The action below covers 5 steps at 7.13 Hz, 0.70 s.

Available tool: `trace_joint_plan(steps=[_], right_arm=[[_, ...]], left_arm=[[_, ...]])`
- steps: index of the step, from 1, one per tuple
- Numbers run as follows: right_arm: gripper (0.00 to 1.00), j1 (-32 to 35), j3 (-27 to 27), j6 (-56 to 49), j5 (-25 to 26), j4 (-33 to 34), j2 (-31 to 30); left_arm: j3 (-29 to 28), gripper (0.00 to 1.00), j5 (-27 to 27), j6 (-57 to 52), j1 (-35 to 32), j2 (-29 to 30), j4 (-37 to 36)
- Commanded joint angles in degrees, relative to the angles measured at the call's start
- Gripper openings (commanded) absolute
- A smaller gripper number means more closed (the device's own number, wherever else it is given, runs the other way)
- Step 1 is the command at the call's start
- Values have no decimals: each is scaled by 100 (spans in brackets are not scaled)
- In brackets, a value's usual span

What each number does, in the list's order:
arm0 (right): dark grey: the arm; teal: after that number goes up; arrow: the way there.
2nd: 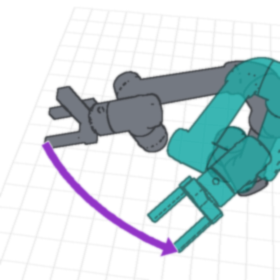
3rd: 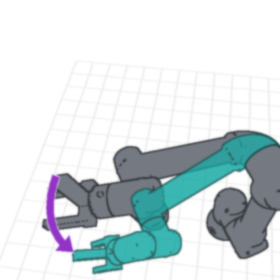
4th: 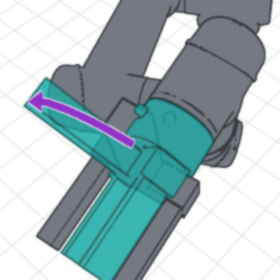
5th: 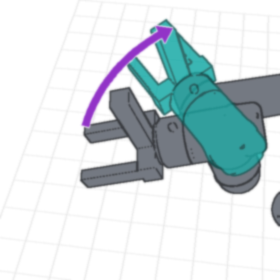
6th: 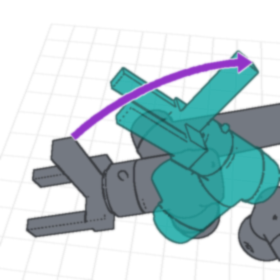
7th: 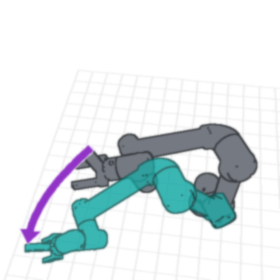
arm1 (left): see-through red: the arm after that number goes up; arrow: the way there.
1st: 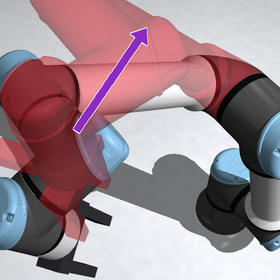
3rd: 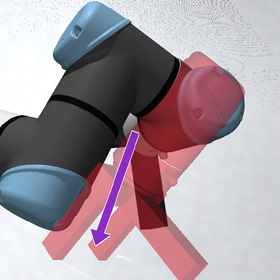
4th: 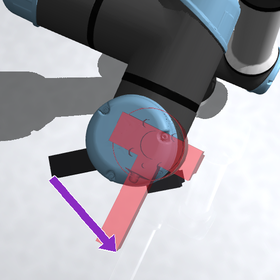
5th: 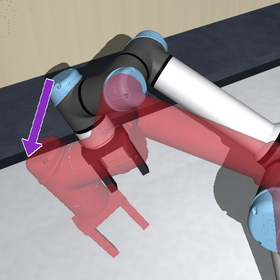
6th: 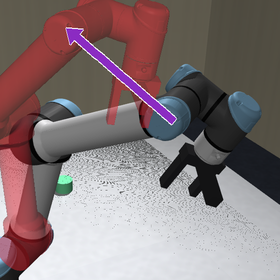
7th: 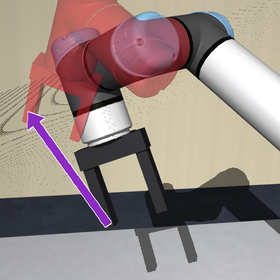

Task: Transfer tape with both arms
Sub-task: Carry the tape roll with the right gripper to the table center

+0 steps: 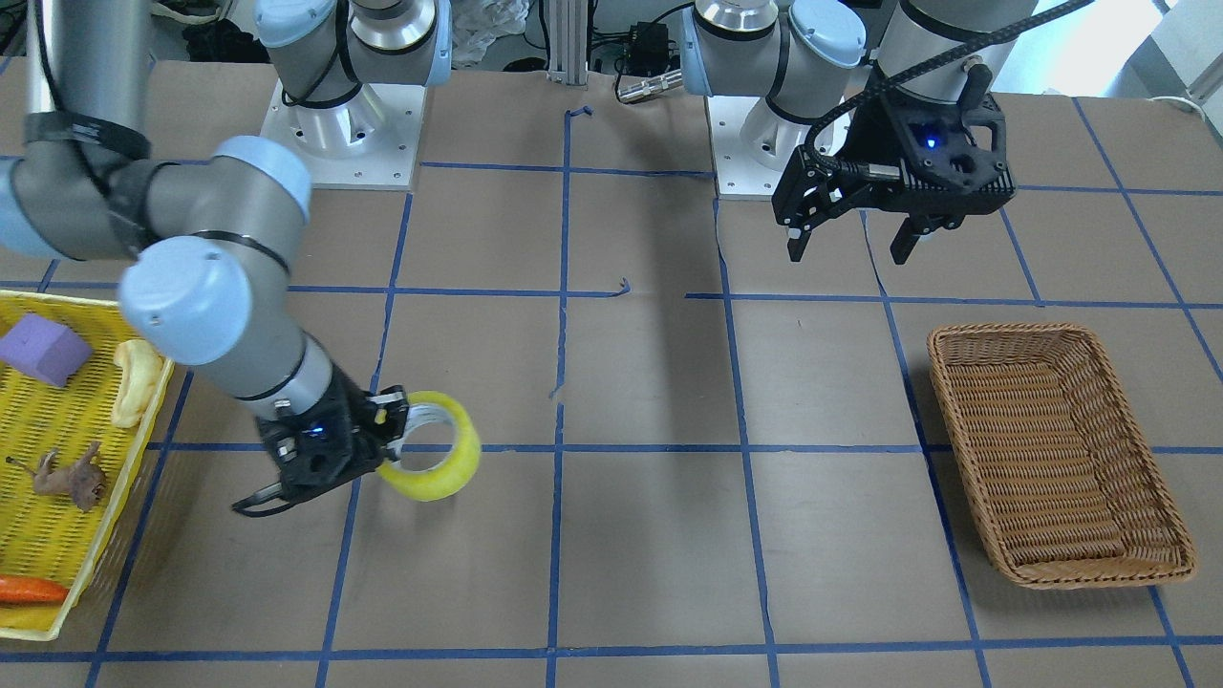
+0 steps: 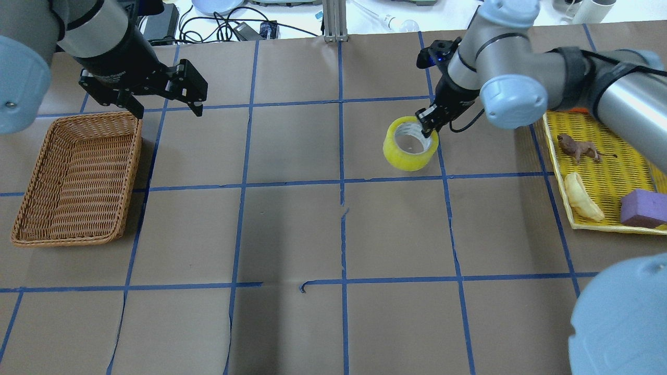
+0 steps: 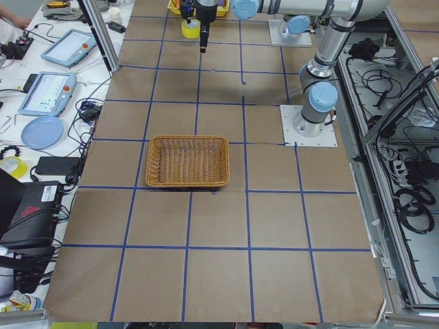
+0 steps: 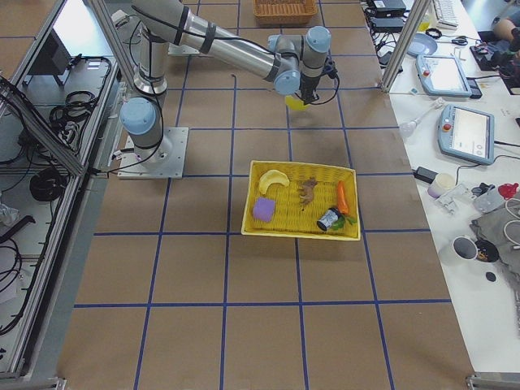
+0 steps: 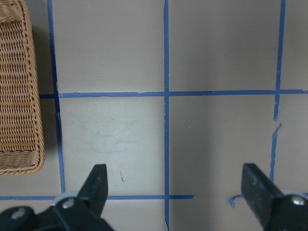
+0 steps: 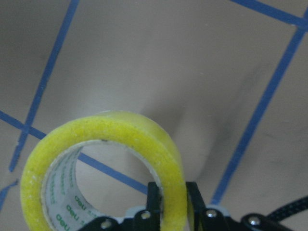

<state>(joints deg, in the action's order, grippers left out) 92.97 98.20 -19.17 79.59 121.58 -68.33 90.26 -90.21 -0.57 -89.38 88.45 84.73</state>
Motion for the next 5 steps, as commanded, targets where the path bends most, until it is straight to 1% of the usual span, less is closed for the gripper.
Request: trace_joint_plan(steps=[1,2,3,4,5], right_arm=[[0,1087,698,1779,82,769,22],[0,1196,857,1854,118,815,22],[0,1197,902,1855,119,867,39],[63,1197,894,1864,206,868,91],[100,1215,876,2203,363,877,48]], left_arm=[[0,100,-6,-5,0,-3,0],[0,100,-6,-5,0,-3,0],[0,100,-6,-5,0,-3,0],[9,100,-6,-13,0,-3,9],[18,100,-6,-5,0,5,0]])
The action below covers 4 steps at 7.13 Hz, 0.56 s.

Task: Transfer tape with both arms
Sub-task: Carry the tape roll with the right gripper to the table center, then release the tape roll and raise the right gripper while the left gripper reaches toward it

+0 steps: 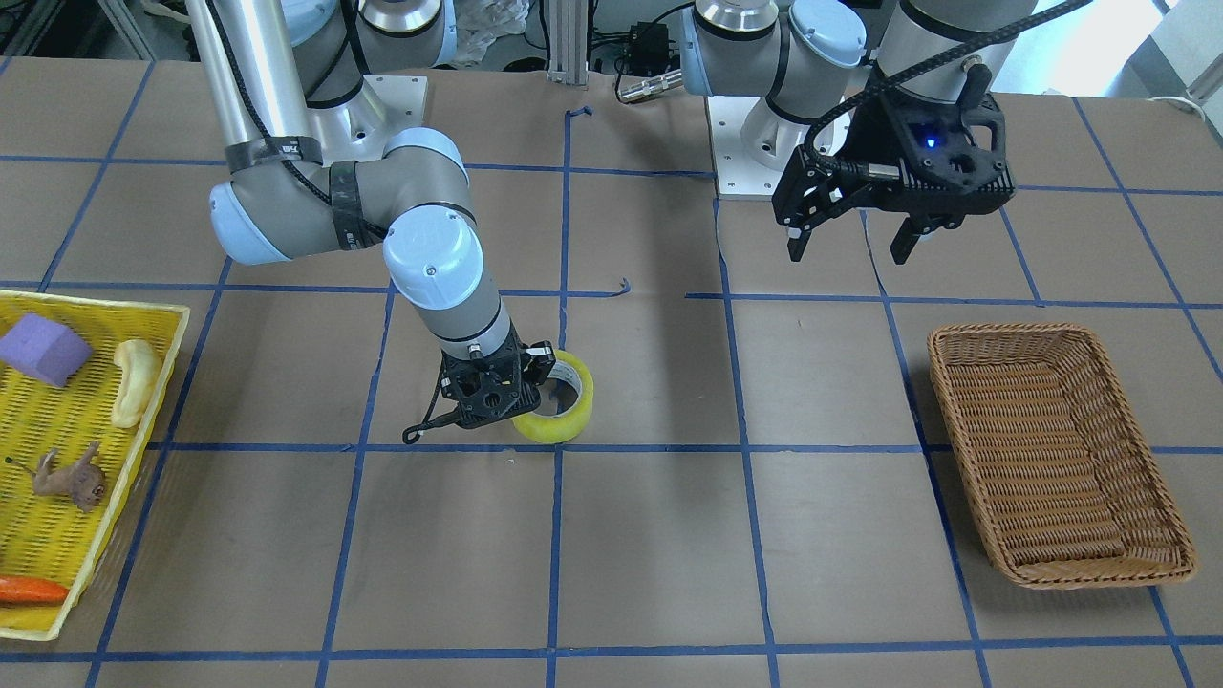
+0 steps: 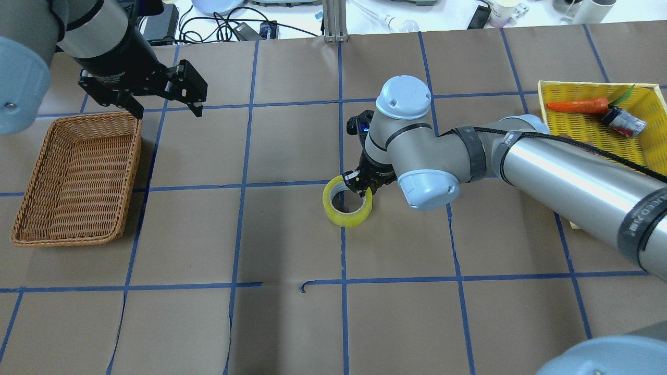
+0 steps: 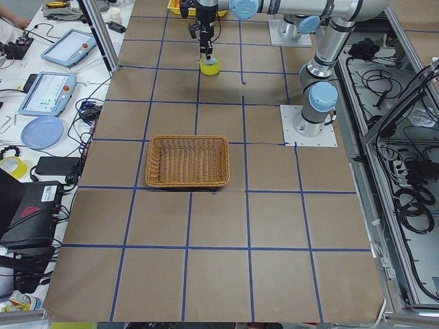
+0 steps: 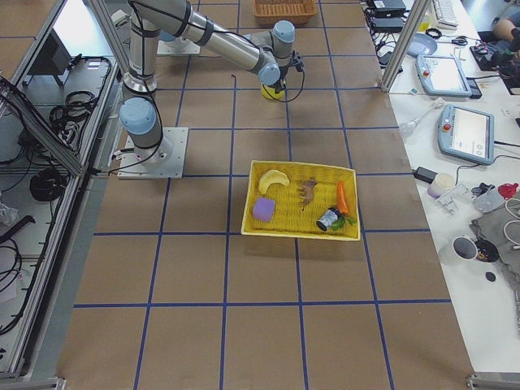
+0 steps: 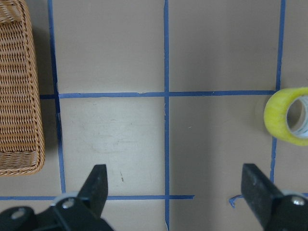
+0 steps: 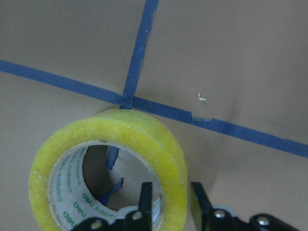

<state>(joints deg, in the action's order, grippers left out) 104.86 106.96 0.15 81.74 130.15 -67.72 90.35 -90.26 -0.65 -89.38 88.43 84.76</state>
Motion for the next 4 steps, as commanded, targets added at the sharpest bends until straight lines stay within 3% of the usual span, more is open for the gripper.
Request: trace_joint_plan(steps=[1,2,3,4], right_arm=[[100,0,-148,267,210,-15,-57],[100,-79,-428,266,211,-120,-214],[100,-341,-726,293,220,-652,-407],[100,-596,-1008,275,542,-1371,-757]], left_arm=[[61,100,0,13,0,7,-21],[53,100,0,30,0,25,-65],[18,100,0,82,9,94,-57],[35,100,9,126,0,252,-135]])
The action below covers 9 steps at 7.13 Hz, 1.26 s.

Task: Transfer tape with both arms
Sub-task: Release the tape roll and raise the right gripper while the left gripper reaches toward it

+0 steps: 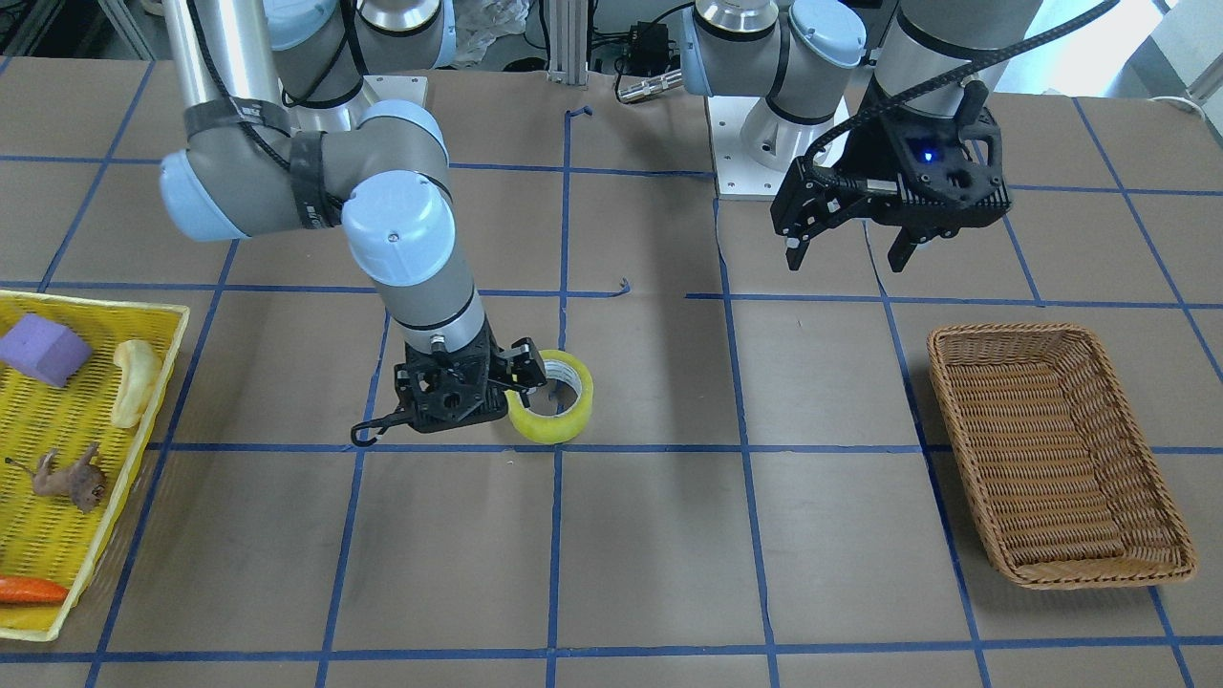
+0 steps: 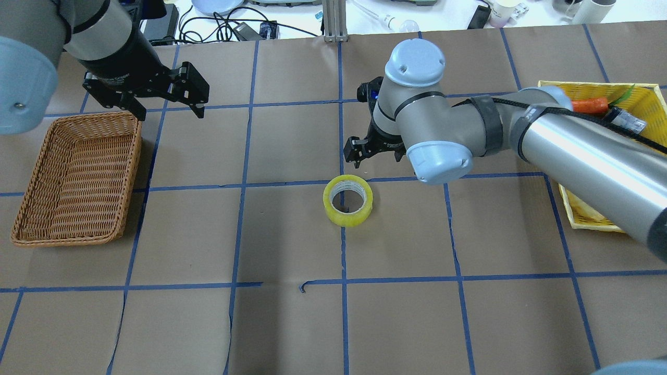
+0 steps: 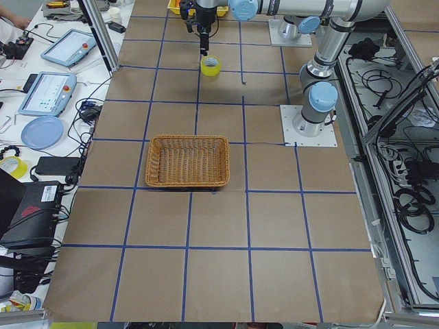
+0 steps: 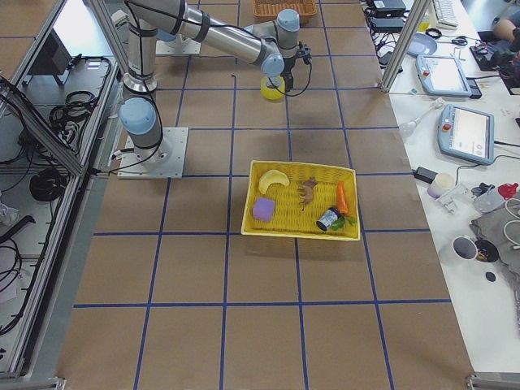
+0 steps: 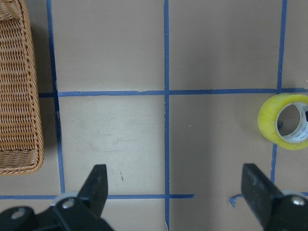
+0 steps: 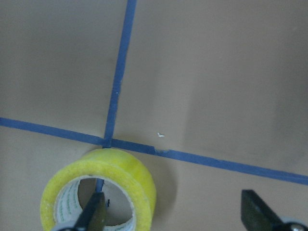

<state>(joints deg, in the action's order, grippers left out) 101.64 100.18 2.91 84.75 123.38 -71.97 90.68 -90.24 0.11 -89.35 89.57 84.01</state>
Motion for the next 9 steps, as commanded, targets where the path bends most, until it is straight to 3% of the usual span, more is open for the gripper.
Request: trace_joint_plan(steps=[1,2,4,5,7,9], right_arm=[[100,-442,-471,-9,243,-937,-710],[100,-522,-621,60,287,-904,-1009],[100,-742,-1365,70,313,-1996,-1109],[100,-855,-1630,70,323,-2229,-1170],[100,-953,-1581,0,409,-2319,-1276],[100,-944,-1659,-18,463,-2756,-1346]], left_arm=[[29,100,15,355,-12,506,-417],[72,100,24,645,-273,814,-595],[230,100,15,1512,-1378,1517,-1532],[370,100,33,1814,-1679,1798,-1850],[721,100,235,2421,-2182,2387,-2656],[881,100,235,2450,-2262,2636,-2767]])
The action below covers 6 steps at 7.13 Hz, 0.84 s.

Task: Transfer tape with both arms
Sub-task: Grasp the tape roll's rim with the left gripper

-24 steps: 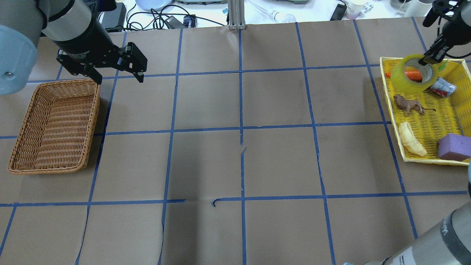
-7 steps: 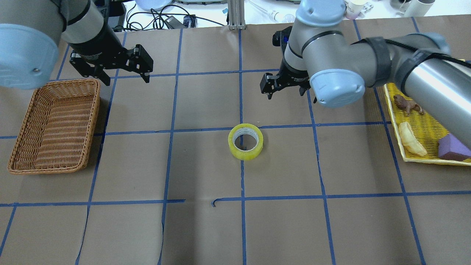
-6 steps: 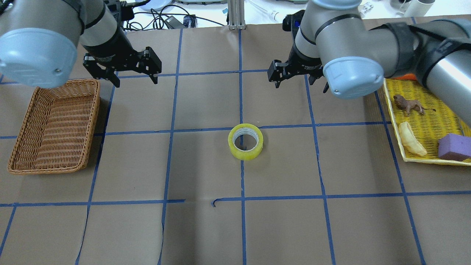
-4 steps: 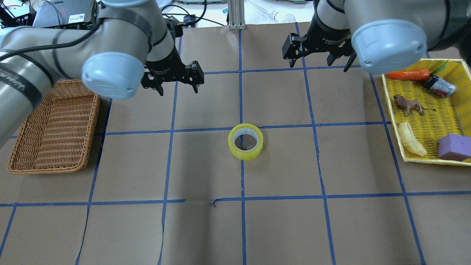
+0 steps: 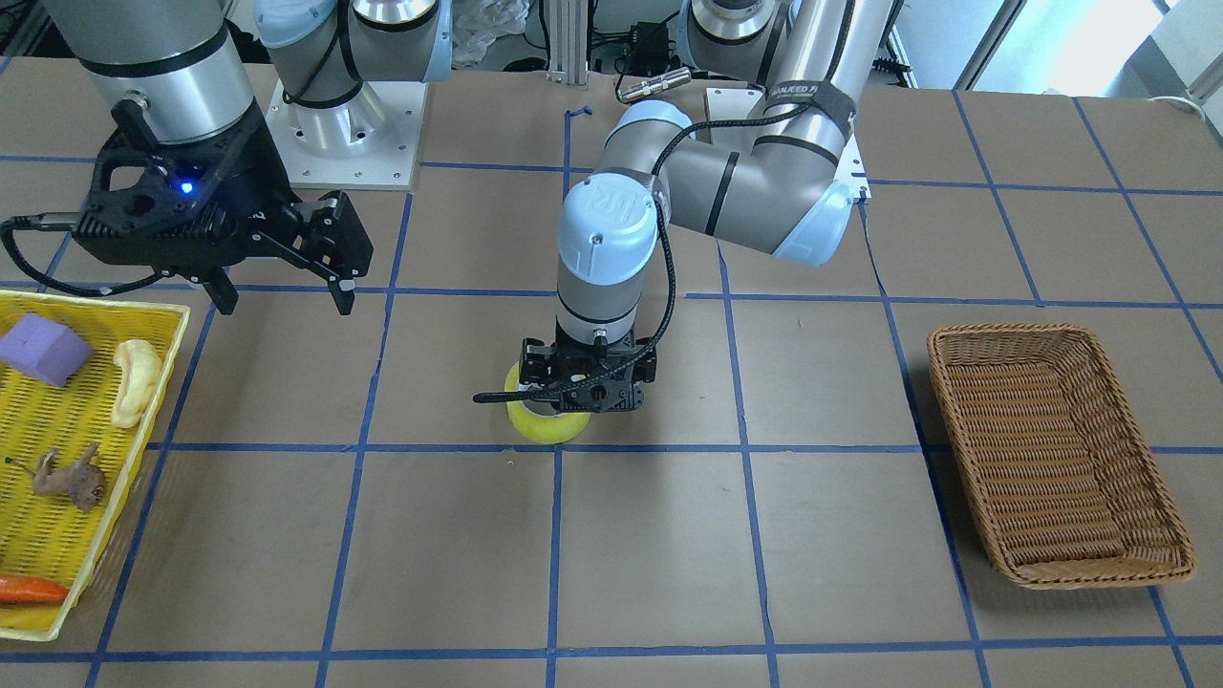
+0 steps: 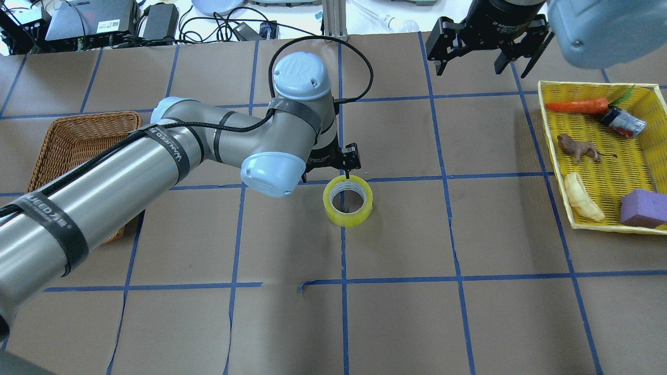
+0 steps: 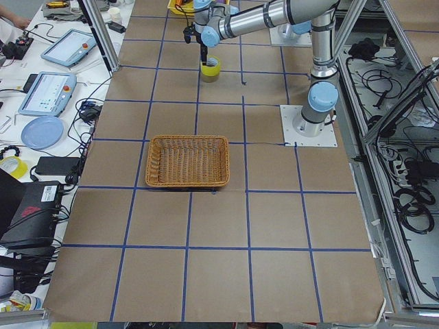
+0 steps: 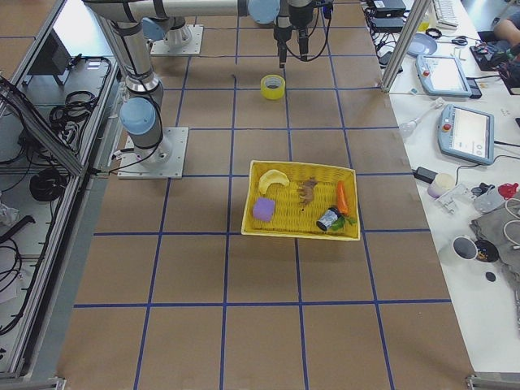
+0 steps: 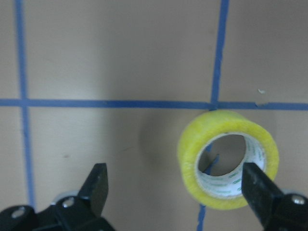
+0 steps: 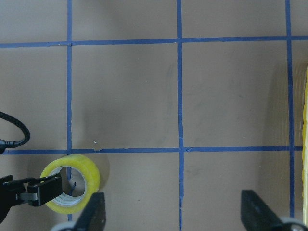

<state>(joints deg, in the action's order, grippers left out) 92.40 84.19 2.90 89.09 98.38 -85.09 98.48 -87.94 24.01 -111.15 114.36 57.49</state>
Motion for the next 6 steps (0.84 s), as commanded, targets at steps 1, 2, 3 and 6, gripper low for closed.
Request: trace_joint_plan(steps=[1,2,3,6], right_arm=[[100,23,18,-17,-14,-197,-26],[100,15,36,-8,30,-197,27],[100,-20,36,-8,56,-258,19],[100,-3,36,-8,39,-267,1]], left_arm=[[119,100,-4,-36,-82,175,-115],[119,95,-30,-28,-82,183,-115],[154,69,-13,-37,-82,192,-106],[242,22,-39,-264,-82,192,-115]])
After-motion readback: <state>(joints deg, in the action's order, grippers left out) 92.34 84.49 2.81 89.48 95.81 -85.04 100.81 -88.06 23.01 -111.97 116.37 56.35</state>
